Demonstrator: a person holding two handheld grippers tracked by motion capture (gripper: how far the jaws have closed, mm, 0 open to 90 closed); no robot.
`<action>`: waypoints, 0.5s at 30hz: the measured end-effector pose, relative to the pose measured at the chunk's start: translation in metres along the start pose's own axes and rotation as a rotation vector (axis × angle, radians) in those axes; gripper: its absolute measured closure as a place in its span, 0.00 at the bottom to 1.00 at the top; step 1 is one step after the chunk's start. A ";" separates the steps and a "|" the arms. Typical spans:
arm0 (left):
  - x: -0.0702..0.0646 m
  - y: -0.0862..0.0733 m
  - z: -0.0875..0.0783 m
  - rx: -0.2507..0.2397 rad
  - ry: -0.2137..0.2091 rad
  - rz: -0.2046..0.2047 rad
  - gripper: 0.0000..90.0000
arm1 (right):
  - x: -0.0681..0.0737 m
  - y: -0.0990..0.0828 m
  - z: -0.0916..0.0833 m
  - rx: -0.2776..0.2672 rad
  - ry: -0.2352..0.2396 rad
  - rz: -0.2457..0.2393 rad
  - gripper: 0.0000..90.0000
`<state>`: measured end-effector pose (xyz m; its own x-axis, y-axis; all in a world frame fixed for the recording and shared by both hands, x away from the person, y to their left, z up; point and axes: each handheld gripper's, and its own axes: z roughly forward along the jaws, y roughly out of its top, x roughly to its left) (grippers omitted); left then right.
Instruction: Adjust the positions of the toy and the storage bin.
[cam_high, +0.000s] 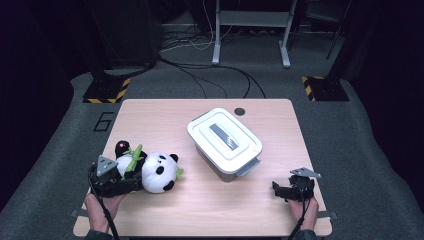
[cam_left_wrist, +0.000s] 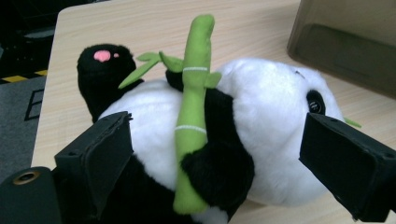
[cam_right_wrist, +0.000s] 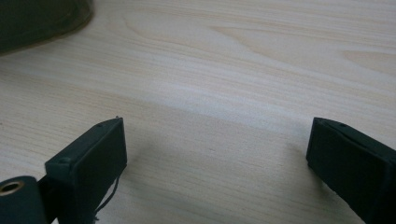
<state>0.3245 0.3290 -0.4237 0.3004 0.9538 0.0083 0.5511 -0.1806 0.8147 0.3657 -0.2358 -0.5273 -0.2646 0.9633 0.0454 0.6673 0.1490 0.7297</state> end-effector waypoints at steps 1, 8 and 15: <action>0.000 -0.002 -0.001 -0.004 -0.001 -0.001 0.10 | 0.000 0.000 0.000 0.000 0.001 0.000 0.05; -0.004 -0.013 -0.011 -0.030 -0.001 0.012 0.08 | 0.001 0.000 0.000 0.004 -0.003 -0.005 0.05; -0.008 -0.016 -0.022 -0.032 0.021 0.039 0.05 | 0.001 0.000 0.000 0.004 -0.002 -0.006 0.05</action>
<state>0.2963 0.3292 -0.4243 0.3041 0.9512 0.0523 0.5137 -0.2100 0.8319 0.3656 -0.2352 -0.5273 -0.2668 0.9629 0.0395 0.6684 0.1554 0.7274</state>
